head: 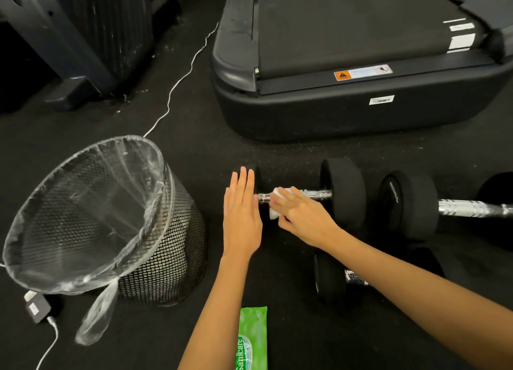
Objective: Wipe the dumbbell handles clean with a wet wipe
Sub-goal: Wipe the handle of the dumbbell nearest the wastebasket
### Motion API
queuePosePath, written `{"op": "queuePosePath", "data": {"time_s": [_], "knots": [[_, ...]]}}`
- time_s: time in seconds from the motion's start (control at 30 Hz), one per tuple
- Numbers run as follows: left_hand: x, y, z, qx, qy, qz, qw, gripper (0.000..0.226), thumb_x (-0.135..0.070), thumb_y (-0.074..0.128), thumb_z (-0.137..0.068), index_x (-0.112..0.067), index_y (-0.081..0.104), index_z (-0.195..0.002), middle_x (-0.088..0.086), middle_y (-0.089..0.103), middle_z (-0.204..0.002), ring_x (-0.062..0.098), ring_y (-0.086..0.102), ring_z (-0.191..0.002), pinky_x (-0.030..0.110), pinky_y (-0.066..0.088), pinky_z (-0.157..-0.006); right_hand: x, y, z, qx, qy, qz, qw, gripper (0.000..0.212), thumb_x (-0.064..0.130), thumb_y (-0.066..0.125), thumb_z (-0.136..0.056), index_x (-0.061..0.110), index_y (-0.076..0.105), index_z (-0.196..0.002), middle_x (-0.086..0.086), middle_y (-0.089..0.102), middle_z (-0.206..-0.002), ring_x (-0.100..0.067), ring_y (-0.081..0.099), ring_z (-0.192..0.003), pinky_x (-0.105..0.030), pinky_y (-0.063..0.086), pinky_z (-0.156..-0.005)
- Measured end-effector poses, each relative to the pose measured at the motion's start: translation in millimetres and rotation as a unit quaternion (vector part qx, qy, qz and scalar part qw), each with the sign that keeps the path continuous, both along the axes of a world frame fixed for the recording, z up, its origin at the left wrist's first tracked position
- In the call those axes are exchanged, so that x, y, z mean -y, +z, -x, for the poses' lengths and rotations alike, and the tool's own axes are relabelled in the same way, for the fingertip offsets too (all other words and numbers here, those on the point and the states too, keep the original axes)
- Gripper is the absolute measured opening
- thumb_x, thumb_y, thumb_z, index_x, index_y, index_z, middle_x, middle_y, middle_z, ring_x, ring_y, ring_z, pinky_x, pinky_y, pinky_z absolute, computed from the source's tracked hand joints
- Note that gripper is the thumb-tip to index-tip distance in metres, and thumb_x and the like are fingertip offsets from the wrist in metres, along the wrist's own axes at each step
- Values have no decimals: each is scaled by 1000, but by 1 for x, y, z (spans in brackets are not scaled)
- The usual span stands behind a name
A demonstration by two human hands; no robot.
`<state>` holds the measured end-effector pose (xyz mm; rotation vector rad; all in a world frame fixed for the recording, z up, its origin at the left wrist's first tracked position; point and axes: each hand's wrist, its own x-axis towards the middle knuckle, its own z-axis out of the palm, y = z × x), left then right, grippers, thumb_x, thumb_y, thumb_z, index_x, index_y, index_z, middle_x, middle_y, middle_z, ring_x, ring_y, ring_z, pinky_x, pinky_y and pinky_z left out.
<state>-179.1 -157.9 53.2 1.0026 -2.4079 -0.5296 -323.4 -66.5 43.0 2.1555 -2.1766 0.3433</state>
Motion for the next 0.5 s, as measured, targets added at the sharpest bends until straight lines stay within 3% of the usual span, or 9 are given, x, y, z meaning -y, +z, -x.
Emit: {"op": "queuePosePath", "data": {"time_s": [0.13, 0.5], "knots": [[0, -2, 1, -2, 4, -5, 1000, 53, -20, 29, -105, -23, 13, -155, -8, 5, -164, 3, -8, -149, 32, -1, -123, 14, 0, 1, -1, -14, -3, 1000, 43, 21, 49, -99, 11, 49, -141, -9, 49, -145, -23, 45, -135, -40, 21, -119], [1, 0, 2, -11, 3, -10, 1000, 52, -19, 30, -106, -24, 15, -155, -8, 6, -163, 4, -7, -149, 30, -2, -122, 20, 0, -3, -9, -15, -25, 1000, 45, 27, 46, -100, 14, 46, -143, -7, 46, -148, -21, 39, -139, -44, 11, -121]]}}
